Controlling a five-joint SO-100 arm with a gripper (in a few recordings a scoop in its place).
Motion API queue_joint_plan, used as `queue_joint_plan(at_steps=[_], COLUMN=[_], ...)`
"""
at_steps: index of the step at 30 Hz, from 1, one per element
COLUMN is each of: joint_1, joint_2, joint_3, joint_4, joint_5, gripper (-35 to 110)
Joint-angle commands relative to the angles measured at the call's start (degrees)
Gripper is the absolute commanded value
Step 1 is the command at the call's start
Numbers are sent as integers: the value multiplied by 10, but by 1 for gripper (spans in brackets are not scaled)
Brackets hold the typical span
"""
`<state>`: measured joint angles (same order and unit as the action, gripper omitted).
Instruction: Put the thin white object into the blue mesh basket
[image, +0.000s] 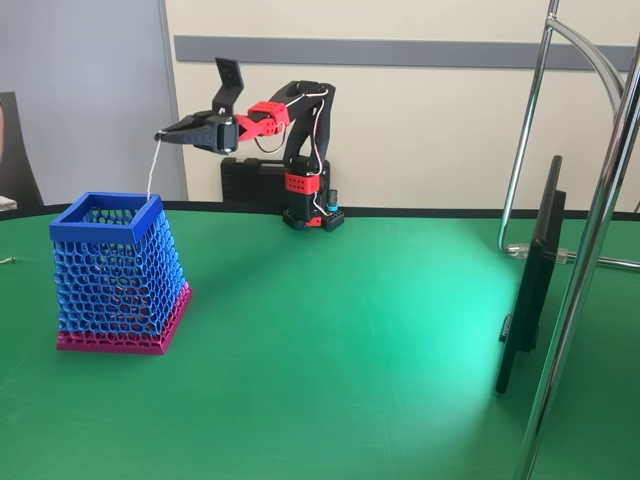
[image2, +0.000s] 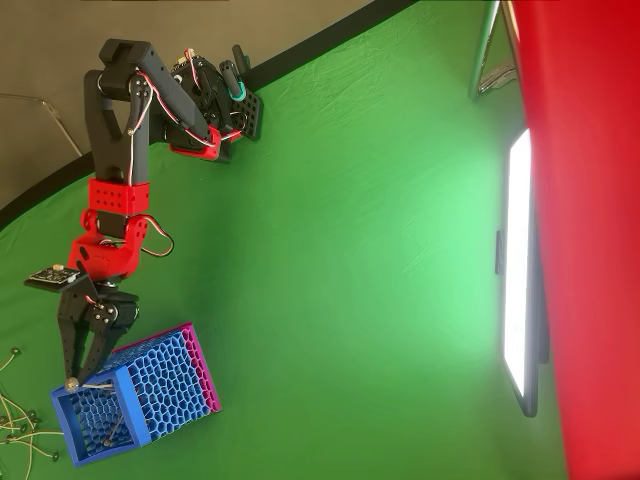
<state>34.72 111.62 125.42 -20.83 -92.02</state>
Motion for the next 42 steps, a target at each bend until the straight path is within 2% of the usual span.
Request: queue_joint_plan(at_steps=[1, 9, 24, 31, 42], joint_1=[21, 36, -46, -49, -32], joint_2=[-28, -82, 30, 50, 30], joint_3=[-11, -11, 121, 168, 144], joint_4=[-41, -72, -108, -146, -158], joint_5=[4, -11, -28, -29, -11], gripper=[8, 7, 8, 9, 16])
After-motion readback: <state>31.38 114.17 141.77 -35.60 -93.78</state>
